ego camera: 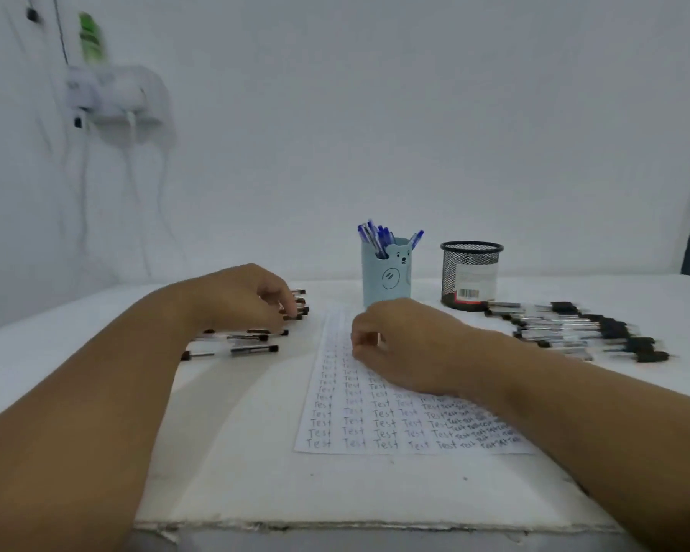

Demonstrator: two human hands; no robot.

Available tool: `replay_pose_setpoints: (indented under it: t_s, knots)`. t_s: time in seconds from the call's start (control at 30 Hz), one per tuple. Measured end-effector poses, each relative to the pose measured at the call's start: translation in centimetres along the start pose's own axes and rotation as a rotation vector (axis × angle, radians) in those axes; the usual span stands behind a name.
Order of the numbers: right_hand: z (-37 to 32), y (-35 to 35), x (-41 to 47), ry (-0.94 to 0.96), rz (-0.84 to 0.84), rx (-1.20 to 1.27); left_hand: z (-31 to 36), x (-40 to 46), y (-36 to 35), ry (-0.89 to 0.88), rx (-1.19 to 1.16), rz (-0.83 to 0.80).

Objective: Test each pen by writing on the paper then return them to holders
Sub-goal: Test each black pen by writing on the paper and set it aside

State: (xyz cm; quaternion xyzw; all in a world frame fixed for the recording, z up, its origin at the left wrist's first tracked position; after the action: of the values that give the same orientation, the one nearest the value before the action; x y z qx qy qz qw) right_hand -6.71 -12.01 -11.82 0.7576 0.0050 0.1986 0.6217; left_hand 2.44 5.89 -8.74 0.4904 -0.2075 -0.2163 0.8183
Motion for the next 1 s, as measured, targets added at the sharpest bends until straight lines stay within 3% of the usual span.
replay_pose_setpoints:
  t_s: [0.1, 0.3, 0.43, 0.5, 0.57, 0.67, 0.83, 1.0]
  knots:
    - [0.5, -0.9, 0.1, -0.015, 0.021, 0.052, -0.8, -0.5, 0.3, 0.042, 0.077, -0.124]
    - [0.7, -0.9, 0.0, -0.021, 0.037, 0.092, -1.3, -0.2, -0.1, 0.093, 0.22, -0.164]
    - [0.6, -0.8, 0.0, -0.02, 0.046, 0.103, -1.2, -0.2, -0.1, 0.089, 0.244, -0.125]
    - [0.6, -0.9, -0.1, -0.023, 0.045, 0.113, -0.2, -0.3, 0.4, 0.028, 0.169, -0.011]
    - [0.7, -0.9, -0.2, -0.02, 0.045, 0.113, 1.1, -0.2, 1.1, -0.049, -0.07, 0.177]
    - [0.7, -0.9, -0.1, -0.023, 0.042, 0.117, 2.6, 0.1, 1.5, -0.129, -0.639, 0.346]
    - [0.6, -0.8, 0.0, -0.025, 0.039, 0.129, 3.1, 1.4, -0.5, -0.061, -1.615, 0.273]
    - [0.6, -0.7, -0.1, -0.023, 0.038, 0.129, 1.3, 1.3, -1.0, 0.015, -1.829, 0.399]
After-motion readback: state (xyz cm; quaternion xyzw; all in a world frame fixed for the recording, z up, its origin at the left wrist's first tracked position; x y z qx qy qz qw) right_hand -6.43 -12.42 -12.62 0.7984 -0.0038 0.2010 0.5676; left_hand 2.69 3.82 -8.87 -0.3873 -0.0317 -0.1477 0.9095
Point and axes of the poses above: each hand's wrist, its own x-axis towards the middle knuckle, its own y-axis out of the back of the hand, z = x × y, the point moved 6 cm from there along x, towards the middle knuckle, and after that the axes turned 1 degree about x, right-handed, at the moved point
